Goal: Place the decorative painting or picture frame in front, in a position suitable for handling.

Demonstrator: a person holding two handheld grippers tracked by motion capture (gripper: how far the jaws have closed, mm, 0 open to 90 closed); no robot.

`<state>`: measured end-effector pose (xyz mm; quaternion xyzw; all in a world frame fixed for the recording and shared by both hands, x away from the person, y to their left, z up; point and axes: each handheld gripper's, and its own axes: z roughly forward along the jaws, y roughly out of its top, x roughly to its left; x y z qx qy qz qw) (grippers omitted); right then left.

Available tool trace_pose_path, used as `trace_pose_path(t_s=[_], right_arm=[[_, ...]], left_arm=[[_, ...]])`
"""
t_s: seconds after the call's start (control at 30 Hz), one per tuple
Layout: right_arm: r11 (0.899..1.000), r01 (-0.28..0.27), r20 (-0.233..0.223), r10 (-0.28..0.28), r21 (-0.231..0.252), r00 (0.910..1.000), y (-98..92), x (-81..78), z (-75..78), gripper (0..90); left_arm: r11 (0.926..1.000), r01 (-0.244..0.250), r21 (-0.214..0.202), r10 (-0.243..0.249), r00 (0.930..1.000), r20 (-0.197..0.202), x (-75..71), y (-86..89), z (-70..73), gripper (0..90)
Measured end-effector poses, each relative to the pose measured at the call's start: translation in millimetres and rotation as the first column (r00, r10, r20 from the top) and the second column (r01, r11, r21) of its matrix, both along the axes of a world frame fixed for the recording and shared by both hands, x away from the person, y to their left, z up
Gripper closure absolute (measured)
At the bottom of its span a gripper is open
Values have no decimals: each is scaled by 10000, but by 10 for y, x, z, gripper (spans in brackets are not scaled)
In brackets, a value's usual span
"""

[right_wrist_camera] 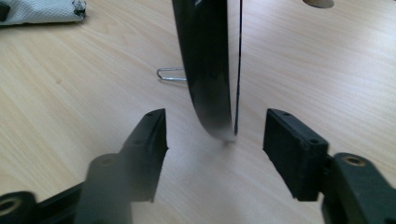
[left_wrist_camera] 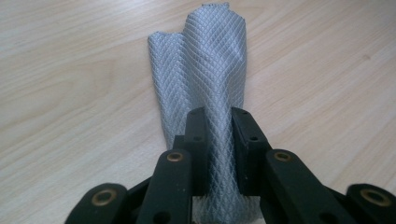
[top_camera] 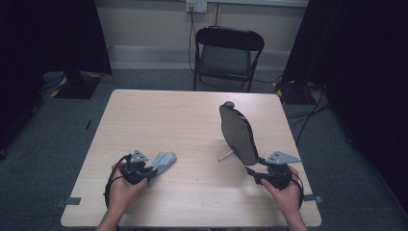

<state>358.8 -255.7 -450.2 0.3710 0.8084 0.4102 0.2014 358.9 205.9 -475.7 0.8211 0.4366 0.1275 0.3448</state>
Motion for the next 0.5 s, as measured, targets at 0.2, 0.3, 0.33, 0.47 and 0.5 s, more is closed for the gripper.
trace_pose_path(t_s=[0.2,0.3,0.33,0.47,0.5], right_arm=[[9993,336,4,-336,171,9994,24,68,69,560],[9994,323,-83,-322,125,9994,45,84,87,666],[9996,267,-122,-266,71,9996,51,84,91,702],[9983,434,96,-431,-392,9990,58,71,89,754],[9974,545,174,-538,-481,9984,50,66,87,758]], left_arm=[[9999,45,112,-46,10000,66,-1,13,-7,778],[9999,21,117,-21,10000,45,-1,14,-15,768],[9998,50,193,-50,10000,25,-8,13,-20,760],[9995,73,294,-74,10000,56,-21,19,-12,722],[9999,39,166,-41,9999,119,-23,26,-11,683]])
